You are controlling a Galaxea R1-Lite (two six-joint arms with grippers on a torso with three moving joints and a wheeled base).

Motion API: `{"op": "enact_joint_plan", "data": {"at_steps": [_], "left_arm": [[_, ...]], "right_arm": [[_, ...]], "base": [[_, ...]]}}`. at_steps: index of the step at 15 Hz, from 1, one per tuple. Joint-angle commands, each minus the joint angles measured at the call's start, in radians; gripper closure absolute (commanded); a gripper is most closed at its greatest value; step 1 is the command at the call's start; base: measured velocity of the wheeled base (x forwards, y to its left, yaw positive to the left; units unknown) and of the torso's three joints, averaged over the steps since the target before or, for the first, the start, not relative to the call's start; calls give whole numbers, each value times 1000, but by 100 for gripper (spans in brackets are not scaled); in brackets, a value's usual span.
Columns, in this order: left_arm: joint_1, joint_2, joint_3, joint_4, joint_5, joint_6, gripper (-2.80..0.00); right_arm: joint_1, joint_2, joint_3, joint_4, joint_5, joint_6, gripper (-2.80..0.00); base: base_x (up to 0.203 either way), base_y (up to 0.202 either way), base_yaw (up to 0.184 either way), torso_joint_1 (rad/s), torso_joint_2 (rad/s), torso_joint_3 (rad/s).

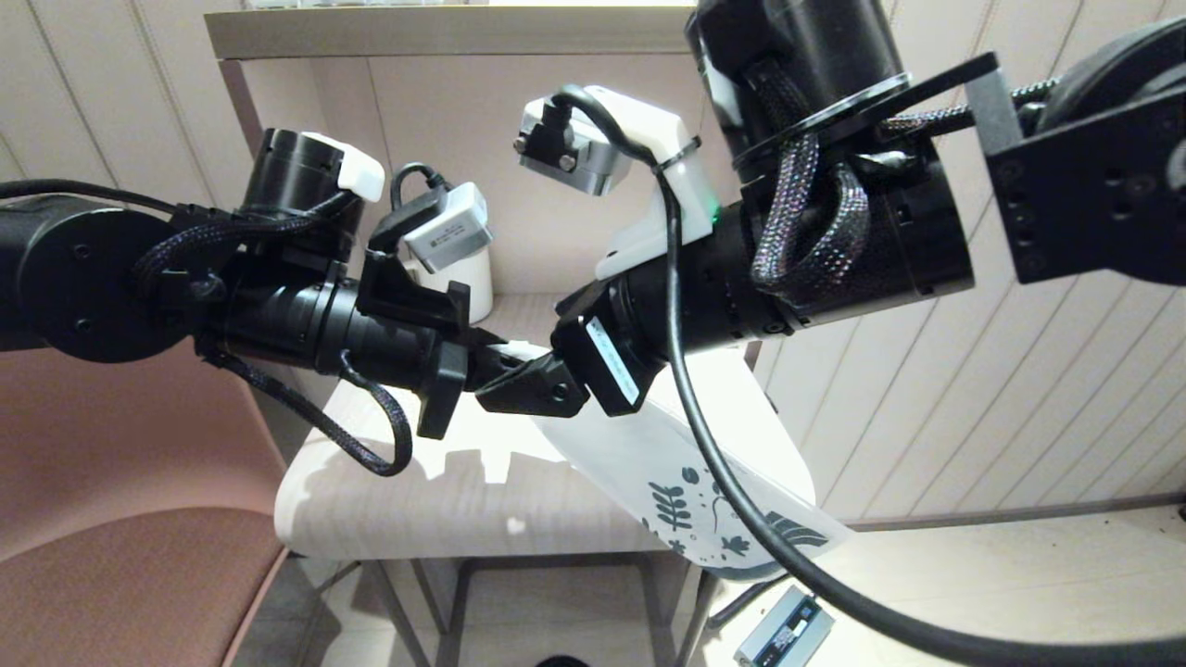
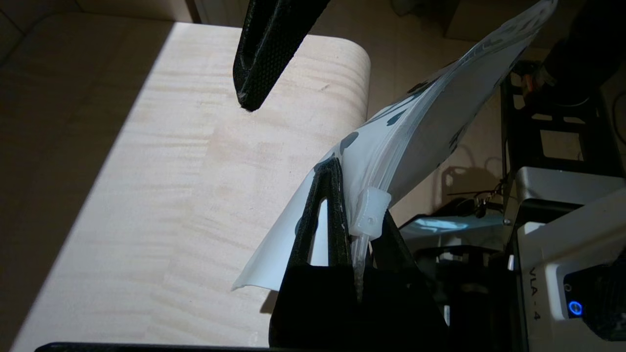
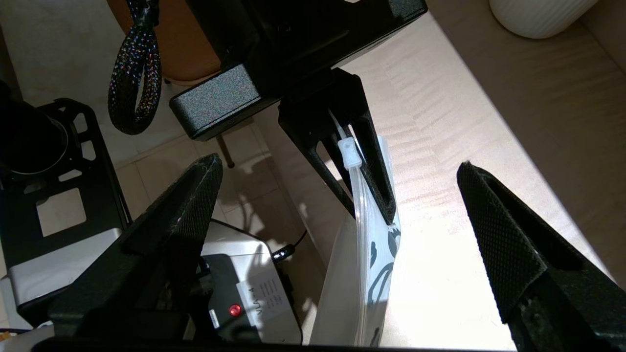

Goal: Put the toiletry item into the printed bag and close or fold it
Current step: Close the strorage bag and place it on the desk

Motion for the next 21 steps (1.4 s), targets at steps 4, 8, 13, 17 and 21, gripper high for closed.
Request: {"op": "enact_joint_plan", "data": {"at_steps": [4, 8, 13, 17, 21], "left_arm": [[0, 2, 2, -1, -5, 5, 0], [0, 3, 2, -2, -5, 5, 0], [0, 5, -5, -2, -8, 5, 0], [0, 5, -6, -2, -26, 5, 0], [-1, 10, 2, -4, -26, 6, 0]], "right_arm": [[-2, 14, -4, 3, 1, -1, -280], [-5, 20, -9, 3, 1, -1, 0], [-4, 26, -9, 3, 3, -1, 0], [-2, 34, -15, 3, 3, -2, 0], [-2, 41, -24, 3, 3, -2, 0]], "base": [[0, 0, 0, 0, 0, 0], [0, 0, 0, 0, 0, 0], [0, 0, 0, 0, 0, 0], [0, 0, 0, 0, 0, 0], [0, 0, 0, 0, 0, 0]]}}
